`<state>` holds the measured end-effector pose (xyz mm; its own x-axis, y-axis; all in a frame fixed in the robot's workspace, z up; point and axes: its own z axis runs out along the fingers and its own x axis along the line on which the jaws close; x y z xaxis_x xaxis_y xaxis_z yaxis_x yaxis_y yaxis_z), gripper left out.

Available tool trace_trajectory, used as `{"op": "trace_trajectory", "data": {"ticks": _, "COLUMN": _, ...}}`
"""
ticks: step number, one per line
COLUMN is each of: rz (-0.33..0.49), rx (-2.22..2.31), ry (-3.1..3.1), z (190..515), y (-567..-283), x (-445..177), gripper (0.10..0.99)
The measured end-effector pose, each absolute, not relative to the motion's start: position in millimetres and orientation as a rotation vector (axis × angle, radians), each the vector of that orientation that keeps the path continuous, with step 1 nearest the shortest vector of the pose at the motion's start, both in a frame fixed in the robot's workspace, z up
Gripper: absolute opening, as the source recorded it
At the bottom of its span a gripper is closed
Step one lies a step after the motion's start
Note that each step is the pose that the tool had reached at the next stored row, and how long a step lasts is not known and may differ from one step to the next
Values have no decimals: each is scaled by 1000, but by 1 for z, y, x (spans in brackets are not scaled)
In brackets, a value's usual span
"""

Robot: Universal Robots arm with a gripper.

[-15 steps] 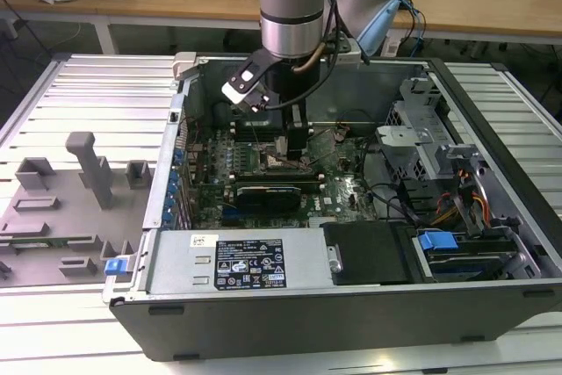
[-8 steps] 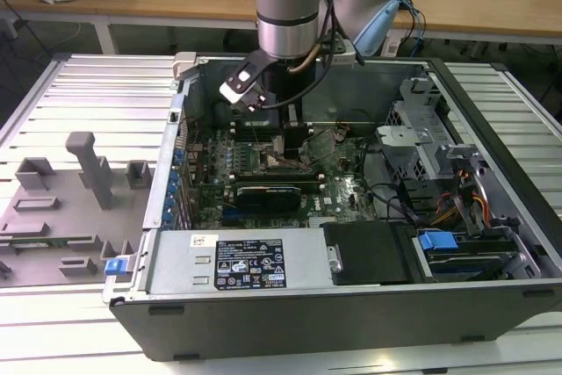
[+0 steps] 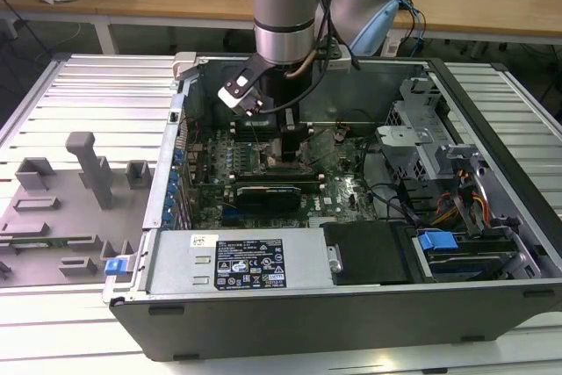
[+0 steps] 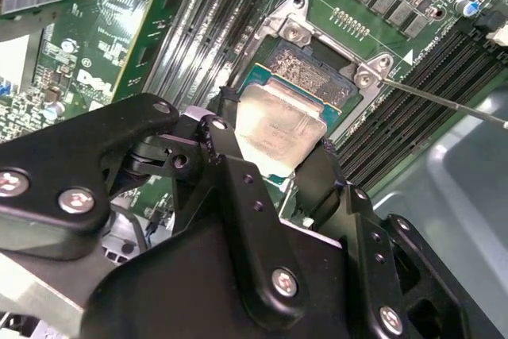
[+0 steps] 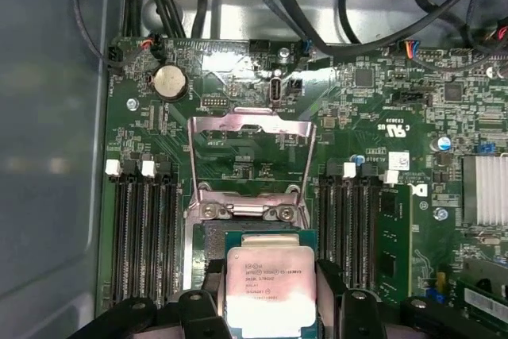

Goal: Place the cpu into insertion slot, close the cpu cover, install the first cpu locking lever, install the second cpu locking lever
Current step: 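Place the cpu into insertion slot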

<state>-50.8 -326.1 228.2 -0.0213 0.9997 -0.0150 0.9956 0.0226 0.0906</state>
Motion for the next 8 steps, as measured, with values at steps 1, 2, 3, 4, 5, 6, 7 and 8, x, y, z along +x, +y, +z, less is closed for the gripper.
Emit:
{"op": "trace_trajectory", "data": {"ticks": 1, "rz": 83, "rx": 2144, "ry": 2192, "z": 226, "y": -326, "x": -51, "gripper": 541}}
{"op": "trace_trajectory", "data": {"ticks": 2, "rz": 84, "rx": 2144, "ry": 2192, "z": 224, "y": -325, "x": -52, "gripper": 541}}
{"op": "trace_trajectory", "data": {"ticks": 3, "rz": 84, "rx": 2144, "ry": 2192, "z": 223, "y": -325, "x": -52, "gripper": 541}}
{"op": "trace_trajectory", "data": {"ticks": 4, "rz": 83, "rx": 2144, "ry": 2192, "z": 222, "y": -325, "x": -52, "gripper": 541}}
{"op": "trace_trajectory", "data": {"ticks": 5, "rz": 83, "rx": 2144, "ry": 2192, "z": 221, "y": -324, "x": -52, "gripper": 541}}
{"op": "trace_trajectory", "data": {"ticks": 6, "rz": 84, "rx": 2144, "ry": 2192, "z": 220, "y": -324, "x": -53, "gripper": 541}}
{"op": "trace_trajectory", "data": {"ticks": 7, "rz": 83, "rx": 2144, "ry": 2192, "z": 218, "y": -323, "x": -53, "gripper": 541}}
{"op": "trace_trajectory", "data": {"ticks": 8, "rz": 83, "rx": 2144, "ry": 2192, "z": 218, "y": -323, "x": -53, "gripper": 541}}
